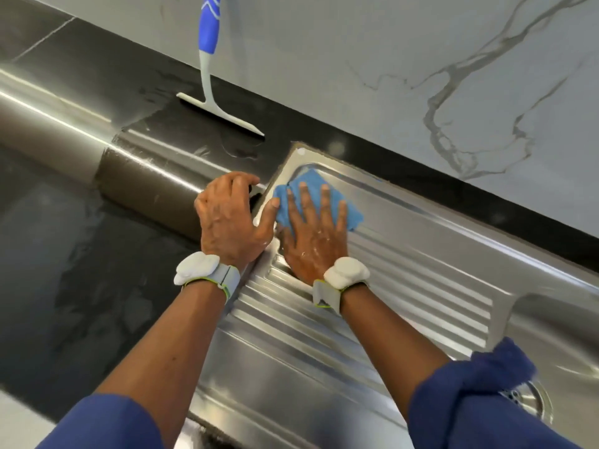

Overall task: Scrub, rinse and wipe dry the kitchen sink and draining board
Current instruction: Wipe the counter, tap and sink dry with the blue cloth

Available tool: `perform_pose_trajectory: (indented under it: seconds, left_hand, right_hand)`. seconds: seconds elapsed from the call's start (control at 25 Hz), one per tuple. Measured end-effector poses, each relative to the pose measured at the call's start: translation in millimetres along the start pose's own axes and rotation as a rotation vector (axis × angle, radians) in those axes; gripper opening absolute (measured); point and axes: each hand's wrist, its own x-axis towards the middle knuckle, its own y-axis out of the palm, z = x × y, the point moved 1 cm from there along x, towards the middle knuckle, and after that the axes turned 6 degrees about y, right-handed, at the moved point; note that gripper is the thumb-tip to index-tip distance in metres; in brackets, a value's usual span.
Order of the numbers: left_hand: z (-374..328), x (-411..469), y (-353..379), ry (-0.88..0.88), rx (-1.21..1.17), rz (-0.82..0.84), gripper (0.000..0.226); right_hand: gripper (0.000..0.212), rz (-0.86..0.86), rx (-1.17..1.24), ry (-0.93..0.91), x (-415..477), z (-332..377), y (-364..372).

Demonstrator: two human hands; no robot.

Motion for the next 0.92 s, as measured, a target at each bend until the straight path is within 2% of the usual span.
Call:
perform_pose_trajectory:
  seconds: [0.08, 0.2, 0.44, 0.52, 0.64, 0.68, 0.72, 0.84, 0.92]
  left_hand:
    - [-1, 1, 0, 0.014, 0.010, 0.009, 0.045]
    - [-1, 2, 1, 0.043, 0.020, 0.022, 0.043]
    - [0, 2, 0, 0.083, 0.018, 0.052, 0.043]
    - [-1, 1, 0, 0.083, 0.016, 0.065, 0.044]
    - [-1, 2, 1, 0.061, 0.006, 0.066, 0.046]
    - [0, 1, 0, 0.054, 0.004, 0.064, 0.047]
    - [0, 1, 0, 0.048, 0.003, 0.062, 0.047]
    - [1, 2, -1, 0.051, -0.020, 0.054, 0.043]
    - [3, 0, 0, 0.055, -0.016, 0.037, 0.040]
  right_hand:
    - [0.065, 0.000, -0.043, -0.107, -12, 5, 2]
    - [0.060, 0.017, -0.049, -0.174, -24, -19, -4]
    - [0.059, -0.008, 0.010, 0.006, -95, -116, -15]
    - [0.058, -0.026, -0.007, 0.173, -121, -147, -19]
    - [0.062, -0.026, 0.098, 0.705, -144, -164, -24]
    - [0.063, -0.025, 0.121, 0.786, -144, -151, -25]
    - [0.063, -0.018, 0.137, 0.734, -140, -128, -24]
    - [0.054, -0.046, 0.141, 0.242, -91, -35, -10]
    - [0.055, 0.036, 0.200, 0.129, -51, 14, -7]
